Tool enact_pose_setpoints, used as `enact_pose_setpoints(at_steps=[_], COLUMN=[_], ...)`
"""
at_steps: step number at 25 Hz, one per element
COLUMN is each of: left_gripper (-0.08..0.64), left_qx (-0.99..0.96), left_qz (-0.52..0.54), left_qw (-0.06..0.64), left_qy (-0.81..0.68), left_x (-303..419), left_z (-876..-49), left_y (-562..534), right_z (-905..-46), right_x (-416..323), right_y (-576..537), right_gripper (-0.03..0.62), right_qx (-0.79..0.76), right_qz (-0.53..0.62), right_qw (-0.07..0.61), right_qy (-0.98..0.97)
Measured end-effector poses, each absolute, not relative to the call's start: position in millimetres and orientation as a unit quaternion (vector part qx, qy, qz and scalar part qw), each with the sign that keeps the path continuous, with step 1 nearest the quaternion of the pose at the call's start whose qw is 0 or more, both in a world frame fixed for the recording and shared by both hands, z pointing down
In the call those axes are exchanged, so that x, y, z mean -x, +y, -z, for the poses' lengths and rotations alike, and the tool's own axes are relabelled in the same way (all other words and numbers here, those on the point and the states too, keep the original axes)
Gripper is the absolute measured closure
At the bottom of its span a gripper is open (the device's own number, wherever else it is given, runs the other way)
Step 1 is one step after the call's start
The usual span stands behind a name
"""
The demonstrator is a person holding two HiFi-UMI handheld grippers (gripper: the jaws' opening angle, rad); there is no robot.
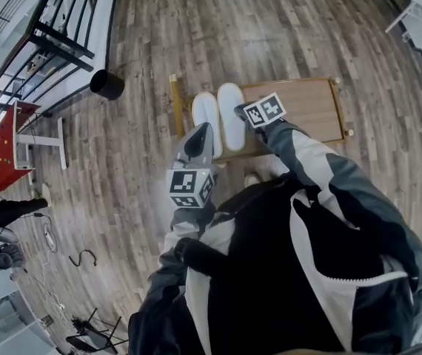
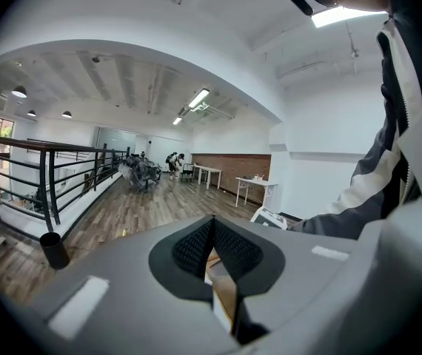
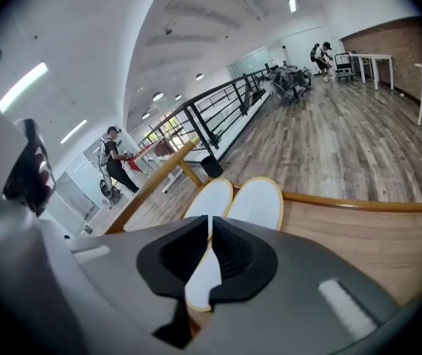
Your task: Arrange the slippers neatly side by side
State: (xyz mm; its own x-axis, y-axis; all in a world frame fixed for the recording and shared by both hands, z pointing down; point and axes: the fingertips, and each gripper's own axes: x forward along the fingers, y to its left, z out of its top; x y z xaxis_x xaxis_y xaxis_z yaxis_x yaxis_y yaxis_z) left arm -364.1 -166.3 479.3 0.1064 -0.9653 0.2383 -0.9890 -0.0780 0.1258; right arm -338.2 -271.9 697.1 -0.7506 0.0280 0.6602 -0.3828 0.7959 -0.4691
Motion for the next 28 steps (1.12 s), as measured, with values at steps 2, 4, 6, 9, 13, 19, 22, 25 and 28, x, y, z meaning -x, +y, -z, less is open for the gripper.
enact_pose_setpoints(at_steps=[2, 4, 6, 9, 13, 19, 22, 25, 28], left_gripper=[0.548, 0.548, 0.548, 0.548, 0.548, 0.548, 0.548, 0.548, 0.549], left_qx=[-0.74, -0.748, -0.752, -0.755, -0.761, -0.771, -0.77, -0.764, -0.762], left_qz=[-0.048, -0.046, -0.04, -0.03, -0.025, -0.027, -0.029, -0.03, -0.033], left_qw=[0.122, 0.114, 0.108, 0.104, 0.095, 0.08, 0.078, 0.079, 0.078], left_qy=[-0.66, -0.653, -0.649, -0.647, -0.641, -0.631, -0.633, -0.639, -0.642], left_x=[360, 358, 357, 352, 342, 327, 329, 332, 334], left_z=[-475, -469, -463, -456, -447, -434, -433, -434, -436], left_y=[-177, -187, -197, -210, -219, -220, -218, -215, -213], right_z=[-663, -623, -581, -523, -461, -436, -441, -447, -450], right_x=[332, 327, 323, 314, 293, 256, 244, 239, 242], right_y=[-276, -281, -281, -277, -270, -263, -262, -263, -260], right_gripper=[0.587, 0.588, 0.589, 0.589, 0.589, 0.589, 0.589, 0.591, 0.591], right_qx=[-0.099, -0.103, -0.106, -0.107, -0.119, -0.153, -0.163, -0.166, -0.16], right_qz=[-0.296, -0.271, -0.24, -0.185, -0.111, -0.055, -0.067, -0.074, -0.068], right_qw=[0.294, 0.251, 0.212, 0.163, 0.114, 0.102, 0.098, 0.099, 0.104], right_qy=[-0.904, -0.924, -0.941, -0.963, -0.98, -0.981, -0.979, -0.978, -0.979])
